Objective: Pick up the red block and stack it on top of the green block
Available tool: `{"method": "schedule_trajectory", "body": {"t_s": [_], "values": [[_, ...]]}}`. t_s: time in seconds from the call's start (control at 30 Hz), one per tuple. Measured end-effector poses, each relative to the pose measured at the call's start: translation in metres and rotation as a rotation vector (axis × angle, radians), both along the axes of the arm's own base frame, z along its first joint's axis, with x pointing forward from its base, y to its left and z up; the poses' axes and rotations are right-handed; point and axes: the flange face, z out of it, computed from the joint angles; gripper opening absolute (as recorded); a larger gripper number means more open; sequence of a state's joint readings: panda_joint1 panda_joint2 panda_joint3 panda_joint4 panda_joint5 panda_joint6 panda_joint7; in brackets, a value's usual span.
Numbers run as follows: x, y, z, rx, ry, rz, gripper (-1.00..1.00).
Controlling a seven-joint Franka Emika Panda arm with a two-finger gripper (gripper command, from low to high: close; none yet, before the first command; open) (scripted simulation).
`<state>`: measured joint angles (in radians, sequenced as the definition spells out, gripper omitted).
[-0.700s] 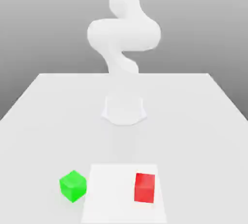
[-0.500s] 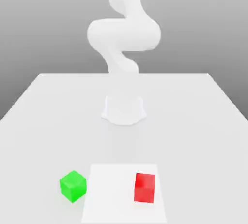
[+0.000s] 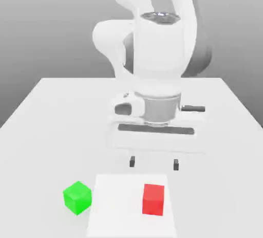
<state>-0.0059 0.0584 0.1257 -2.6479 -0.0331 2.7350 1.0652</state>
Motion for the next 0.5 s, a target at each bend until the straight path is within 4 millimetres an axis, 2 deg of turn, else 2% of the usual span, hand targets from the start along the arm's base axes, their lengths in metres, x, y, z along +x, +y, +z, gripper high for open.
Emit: {"method": "schedule_trajectory", "body": {"t_s": [0.2, 0.23, 0.43, 0.5], "values": [[-0.007, 0.001, -0.073, 0.003, 0.029, -0.008, 0.00], [-0.007, 0.001, -0.079, 0.003, 0.030, -0.008, -1.00], [-0.007, 0.001, -0.083, 0.002, 0.029, -0.008, -1.00], [-0.007, 0.001, -0.071, 0.003, 0.029, -0.008, -1.00]]}}
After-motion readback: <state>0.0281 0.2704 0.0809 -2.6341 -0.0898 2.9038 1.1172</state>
